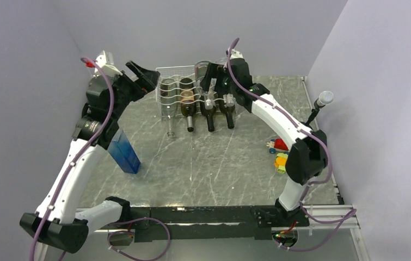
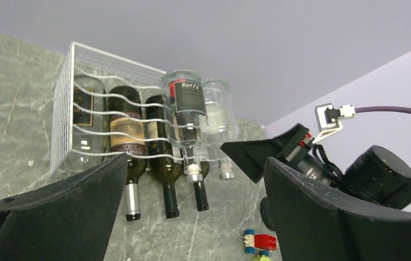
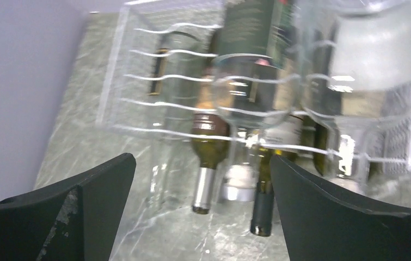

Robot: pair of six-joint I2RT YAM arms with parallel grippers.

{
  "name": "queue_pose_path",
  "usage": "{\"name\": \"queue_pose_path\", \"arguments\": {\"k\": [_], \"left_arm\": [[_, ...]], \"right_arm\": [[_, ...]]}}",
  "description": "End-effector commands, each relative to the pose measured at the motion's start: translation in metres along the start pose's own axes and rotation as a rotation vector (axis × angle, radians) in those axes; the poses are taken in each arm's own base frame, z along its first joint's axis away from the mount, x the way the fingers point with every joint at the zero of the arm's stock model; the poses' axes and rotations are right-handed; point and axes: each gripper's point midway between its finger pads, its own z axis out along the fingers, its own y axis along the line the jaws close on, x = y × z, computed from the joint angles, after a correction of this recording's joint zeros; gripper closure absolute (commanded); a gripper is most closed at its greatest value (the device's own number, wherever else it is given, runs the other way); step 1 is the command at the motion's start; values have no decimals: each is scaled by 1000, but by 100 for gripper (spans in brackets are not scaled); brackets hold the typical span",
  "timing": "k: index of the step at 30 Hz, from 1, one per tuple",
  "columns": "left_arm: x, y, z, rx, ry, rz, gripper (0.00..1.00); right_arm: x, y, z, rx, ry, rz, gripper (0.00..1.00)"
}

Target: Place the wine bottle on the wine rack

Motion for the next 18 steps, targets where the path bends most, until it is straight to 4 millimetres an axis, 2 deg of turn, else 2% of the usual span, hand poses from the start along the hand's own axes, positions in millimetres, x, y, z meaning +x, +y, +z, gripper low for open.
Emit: {"name": "queue_pose_path", "arguments": {"k": [1, 4, 8, 9, 11, 14, 18], "left_arm": [[-56, -34, -48, 77, -154, 82, 1], [-76, -41, -76, 83, -214, 108, 1], [-97, -50, -117, 95, -280, 144, 1], [-103, -53, -131, 103, -301, 149, 1], [-110, -56, -152, 115, -332, 153, 1], [-116, -56, -178, 125, -371, 141, 1], [-118, -54, -205, 137, -400, 121, 1]], "right_arm": [[-26, 73, -56, -284, -86, -184, 0], [-9, 115, -84, -427, -94, -290, 0], [25, 178, -126, -673, -115, -422, 0], [41, 195, -138, -733, -116, -458, 0], [55, 225, -157, -831, -167, -512, 0], [80, 261, -172, -935, -194, -565, 0], [112, 297, -166, -992, -204, -583, 0]]}}
